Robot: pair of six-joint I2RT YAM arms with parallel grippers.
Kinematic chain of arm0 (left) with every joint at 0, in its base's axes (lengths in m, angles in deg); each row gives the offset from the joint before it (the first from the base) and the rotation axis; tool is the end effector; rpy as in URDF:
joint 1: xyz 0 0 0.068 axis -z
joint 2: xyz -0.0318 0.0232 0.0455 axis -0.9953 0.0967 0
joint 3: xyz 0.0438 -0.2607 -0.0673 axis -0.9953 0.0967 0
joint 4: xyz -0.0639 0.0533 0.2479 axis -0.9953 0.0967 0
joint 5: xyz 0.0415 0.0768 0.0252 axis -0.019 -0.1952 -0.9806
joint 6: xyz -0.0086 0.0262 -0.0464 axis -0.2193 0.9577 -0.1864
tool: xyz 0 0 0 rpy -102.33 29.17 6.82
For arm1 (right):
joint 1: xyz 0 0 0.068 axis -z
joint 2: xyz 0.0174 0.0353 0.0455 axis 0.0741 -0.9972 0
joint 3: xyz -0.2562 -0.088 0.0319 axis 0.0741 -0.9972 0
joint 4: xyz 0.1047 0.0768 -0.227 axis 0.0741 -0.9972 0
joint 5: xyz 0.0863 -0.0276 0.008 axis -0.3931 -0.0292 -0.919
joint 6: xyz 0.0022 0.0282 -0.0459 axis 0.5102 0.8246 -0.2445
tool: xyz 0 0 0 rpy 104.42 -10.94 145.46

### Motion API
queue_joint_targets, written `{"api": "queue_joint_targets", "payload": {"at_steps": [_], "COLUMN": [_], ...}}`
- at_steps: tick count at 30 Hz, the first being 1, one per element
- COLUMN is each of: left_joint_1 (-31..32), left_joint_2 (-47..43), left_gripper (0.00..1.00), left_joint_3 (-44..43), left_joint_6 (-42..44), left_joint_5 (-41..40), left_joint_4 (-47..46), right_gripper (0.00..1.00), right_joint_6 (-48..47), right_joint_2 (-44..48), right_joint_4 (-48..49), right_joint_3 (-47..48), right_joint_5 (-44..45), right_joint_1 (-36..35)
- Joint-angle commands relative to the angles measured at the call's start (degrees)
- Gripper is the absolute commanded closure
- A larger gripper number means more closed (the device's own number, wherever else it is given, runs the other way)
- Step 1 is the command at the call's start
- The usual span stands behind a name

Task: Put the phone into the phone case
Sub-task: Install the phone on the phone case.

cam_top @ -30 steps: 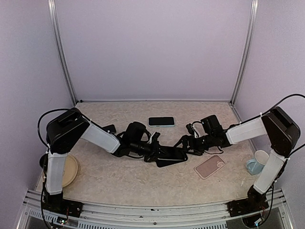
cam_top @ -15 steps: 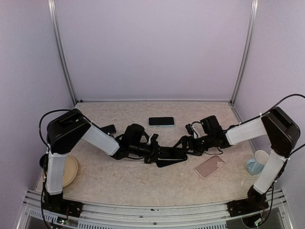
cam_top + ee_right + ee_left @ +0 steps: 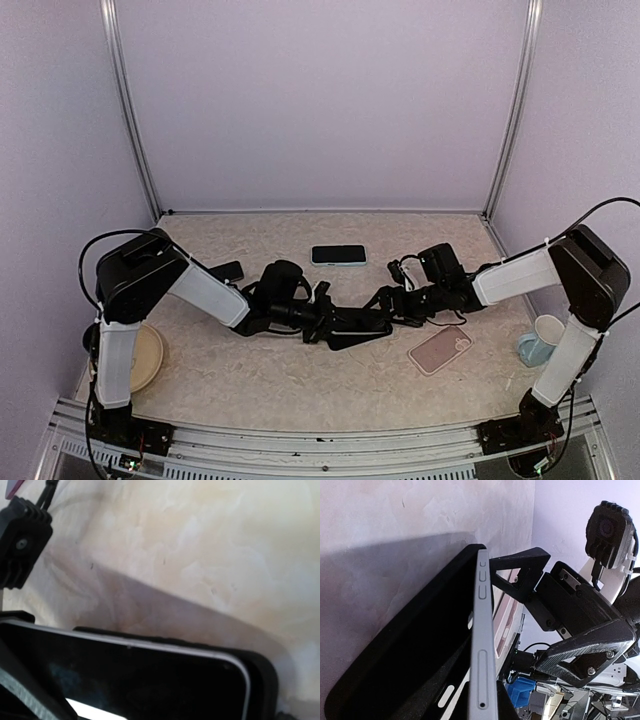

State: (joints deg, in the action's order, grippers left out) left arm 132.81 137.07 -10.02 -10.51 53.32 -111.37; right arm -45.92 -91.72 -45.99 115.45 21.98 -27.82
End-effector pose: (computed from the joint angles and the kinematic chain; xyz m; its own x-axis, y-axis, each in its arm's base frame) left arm 0.2654 -0.3294 0.1030 -0.9980 -0.0614 0.0112 -0.0332 0.3696 -0.9286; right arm 0.2664 0.1878 0.1361 -0.9363 0.0270 -0.3503 -0.2436 0.6685 0.7026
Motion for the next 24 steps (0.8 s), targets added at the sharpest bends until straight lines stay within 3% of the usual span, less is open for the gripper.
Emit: {"api": "queue_joint_targets", "payload": {"at_steps": [1,16,24], "left_joint_1": [0.39,3.0,3.37], "left_joint_2": [-1.58,0.83,3.48], "left_gripper": [1.0,1.0,1.0], "left_joint_3": [2.01,5.04,3.13], "left_joint_6": [-3.4,-10.06,-8.15], "left_joint_5": [-3.33,-4.78,-3.59], "left_joint_4": [-1.36,-4.73,-7.36], "right_gripper": [0.0,0.0,0.0], "right_joint_6": [0.53,0.88,1.58], "right_joint_2": [0.6,1.1,-0.17], "right_joint_4": [-1.89,-2.43,-0.93], "right_joint_3": [-1.25,-2.47,-2.22], "right_joint_5": [0.72,2.29,1.28], "right_joint_1": [-1.68,-3.43,-4.93]}}
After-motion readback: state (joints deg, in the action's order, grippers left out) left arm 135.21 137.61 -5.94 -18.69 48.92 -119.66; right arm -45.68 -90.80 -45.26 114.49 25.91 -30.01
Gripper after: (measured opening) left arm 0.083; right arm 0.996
